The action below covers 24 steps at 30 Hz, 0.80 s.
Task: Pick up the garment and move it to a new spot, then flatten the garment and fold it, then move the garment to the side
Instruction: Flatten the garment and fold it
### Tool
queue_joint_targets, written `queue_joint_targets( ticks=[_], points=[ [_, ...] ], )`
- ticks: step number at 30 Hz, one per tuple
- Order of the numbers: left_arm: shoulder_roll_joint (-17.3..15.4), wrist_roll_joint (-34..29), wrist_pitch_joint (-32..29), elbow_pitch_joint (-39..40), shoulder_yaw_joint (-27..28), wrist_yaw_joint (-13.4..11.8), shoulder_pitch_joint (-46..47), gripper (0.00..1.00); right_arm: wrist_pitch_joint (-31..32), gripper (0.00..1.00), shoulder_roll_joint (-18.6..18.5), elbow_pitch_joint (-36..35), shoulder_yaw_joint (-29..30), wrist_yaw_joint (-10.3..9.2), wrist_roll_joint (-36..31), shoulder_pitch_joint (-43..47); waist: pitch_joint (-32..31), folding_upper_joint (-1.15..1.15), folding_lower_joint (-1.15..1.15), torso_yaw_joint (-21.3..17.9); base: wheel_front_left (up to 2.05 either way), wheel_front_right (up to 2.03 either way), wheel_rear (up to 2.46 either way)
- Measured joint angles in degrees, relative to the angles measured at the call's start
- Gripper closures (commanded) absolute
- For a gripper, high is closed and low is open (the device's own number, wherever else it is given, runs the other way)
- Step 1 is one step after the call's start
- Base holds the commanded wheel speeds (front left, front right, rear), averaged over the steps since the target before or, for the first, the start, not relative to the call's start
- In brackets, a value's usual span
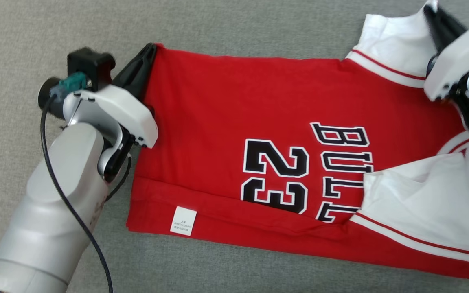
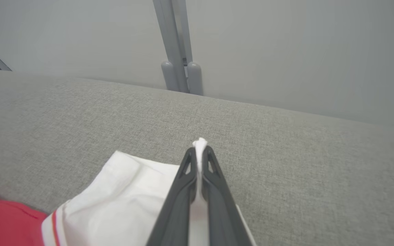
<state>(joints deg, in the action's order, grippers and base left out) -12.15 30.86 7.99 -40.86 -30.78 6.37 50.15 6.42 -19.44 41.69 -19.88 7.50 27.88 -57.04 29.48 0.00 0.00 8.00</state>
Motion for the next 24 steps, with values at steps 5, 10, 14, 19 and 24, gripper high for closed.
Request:
queue_joint_targets(
  ticks=[5,10,14,19,24],
  points=[
    [-2.54,1.03,0.40,7.44,1.07,-2.23,-6.61,1.00,-3.01,1.00,-2.45,-11.23,0.13,-0.01,3.96,10.70,-2.42,0.00,0.00,-1.98,0.00,0.00,0.00],
    [-6.71,2.45,-0.98,18.22,2.70,-5.53,-15.50,1.00,-3.42,1.00,-3.01,-23.87,2.44,0.00,5.81,24.39,-5.18,0.00,0.00,-3.89,0.00,0.00,0.00],
    [-10.82,3.27,-3.66,27.63,4.49,-9.27,-22.20,1.00,-2.48,1.00,-1.74,-33.22,6.09,-0.01,5.19,34.57,-7.03,0.00,0.00,-5.32,0.00,0.00,0.00],
    [-14.19,4.58,-6.90,37.53,5.98,-12.95,-29.48,1.00,-0.40,1.00,1.93,-41.88,11.95,-0.01,4.24,44.56,-8.60,0.00,0.00,-6.50,0.00,0.00,0.00],
    [-16.16,6.58,-9.13,43.36,7.47,-15.60,-35.10,1.00,2.68,1.00,5.65,-48.27,16.05,-0.02,3.38,52.44,-9.35,0.00,0.00,-6.87,0.00,0.00,0.00]
  ],
)
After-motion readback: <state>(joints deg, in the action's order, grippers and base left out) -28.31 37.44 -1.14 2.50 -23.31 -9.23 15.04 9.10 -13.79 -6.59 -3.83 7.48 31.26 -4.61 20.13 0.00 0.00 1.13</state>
